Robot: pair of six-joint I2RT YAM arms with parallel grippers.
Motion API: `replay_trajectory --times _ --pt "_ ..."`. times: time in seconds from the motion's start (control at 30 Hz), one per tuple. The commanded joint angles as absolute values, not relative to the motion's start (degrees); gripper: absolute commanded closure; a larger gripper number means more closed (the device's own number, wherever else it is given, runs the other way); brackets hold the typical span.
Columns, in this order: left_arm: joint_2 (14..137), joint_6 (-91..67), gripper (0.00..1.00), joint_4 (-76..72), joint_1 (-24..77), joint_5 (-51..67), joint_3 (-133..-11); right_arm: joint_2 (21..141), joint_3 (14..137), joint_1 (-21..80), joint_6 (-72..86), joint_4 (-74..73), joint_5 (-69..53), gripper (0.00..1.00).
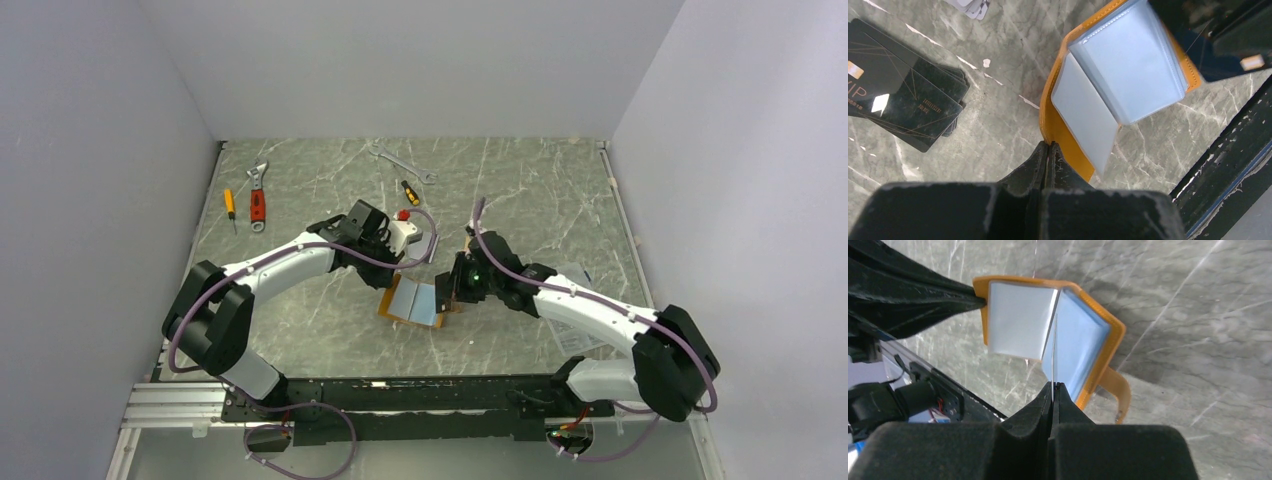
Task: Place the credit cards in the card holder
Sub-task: Open the card holder at the center of the board.
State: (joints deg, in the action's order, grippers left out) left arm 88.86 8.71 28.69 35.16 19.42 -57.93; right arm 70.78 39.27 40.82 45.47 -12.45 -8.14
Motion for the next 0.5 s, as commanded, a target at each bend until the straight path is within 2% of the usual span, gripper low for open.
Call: replay_trajectory --times 0.0,0.47 --pt "88.7 8.2 1.00 29.7 35.7 18.0 -60.8 73.7 41.1 43.1 44.1 -9.4 -9.3 1.00" --pt "89.4 8.6 1.00 29.5 35.8 17.1 -60.4 72.1 35.3 43.1 45.1 -9.1 -9.4 1.00"
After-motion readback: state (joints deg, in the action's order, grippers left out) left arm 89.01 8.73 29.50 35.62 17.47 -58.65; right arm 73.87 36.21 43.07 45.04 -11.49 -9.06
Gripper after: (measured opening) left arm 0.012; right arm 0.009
